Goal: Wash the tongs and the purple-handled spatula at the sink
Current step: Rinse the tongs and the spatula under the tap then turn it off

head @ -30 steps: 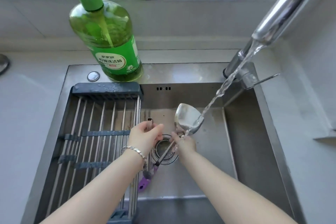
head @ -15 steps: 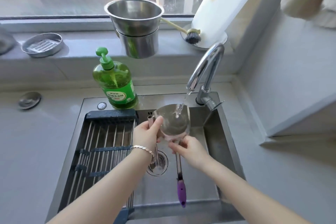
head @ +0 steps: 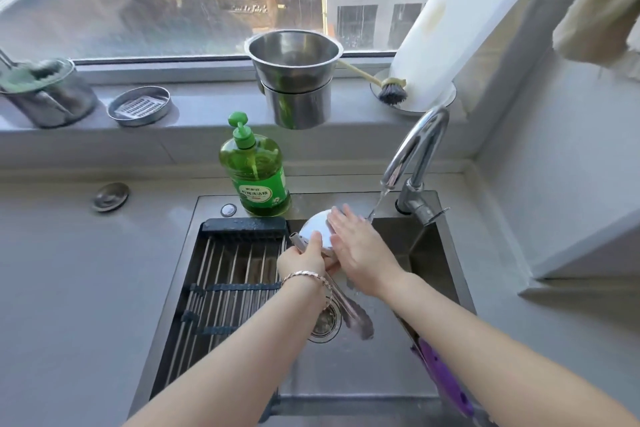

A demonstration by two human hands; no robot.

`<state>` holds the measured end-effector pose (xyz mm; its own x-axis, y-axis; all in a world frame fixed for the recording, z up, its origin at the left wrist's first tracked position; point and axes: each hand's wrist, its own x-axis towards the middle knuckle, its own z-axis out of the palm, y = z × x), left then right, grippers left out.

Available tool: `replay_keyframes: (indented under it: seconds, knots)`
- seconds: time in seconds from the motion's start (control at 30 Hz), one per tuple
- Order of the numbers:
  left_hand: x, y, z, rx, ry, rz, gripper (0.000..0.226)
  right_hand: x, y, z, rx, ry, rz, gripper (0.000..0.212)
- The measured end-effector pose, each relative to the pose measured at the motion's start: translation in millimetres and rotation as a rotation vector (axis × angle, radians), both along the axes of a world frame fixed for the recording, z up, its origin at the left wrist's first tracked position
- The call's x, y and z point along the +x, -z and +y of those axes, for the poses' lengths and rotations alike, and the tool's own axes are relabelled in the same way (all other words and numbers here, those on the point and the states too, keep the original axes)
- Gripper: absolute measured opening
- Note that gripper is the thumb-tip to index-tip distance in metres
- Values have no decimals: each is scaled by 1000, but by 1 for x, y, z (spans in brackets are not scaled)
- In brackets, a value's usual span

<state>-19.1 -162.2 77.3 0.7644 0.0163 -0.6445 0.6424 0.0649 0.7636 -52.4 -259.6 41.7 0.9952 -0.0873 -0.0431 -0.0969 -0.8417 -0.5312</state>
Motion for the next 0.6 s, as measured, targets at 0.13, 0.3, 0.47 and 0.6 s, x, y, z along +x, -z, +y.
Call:
replay_keyframes:
  seconds: [0.13,0.3,0.47,0.6]
  knots:
    - [-1,-2,3,-39,-43,-43,26,-2,-9,4,-65,-131,-24,76]
    - [-1,-4,1,-128,-27,-57,25,-5,-15,-8,-98,-58,-40,65]
    - [-3,-4,-1,-156,-6,-54,24,3,-16,-16,-85,-62,57,72]
    - [-2,-5,0,-127,16,-89,26,5,-21,-5,-188,-172,56,74]
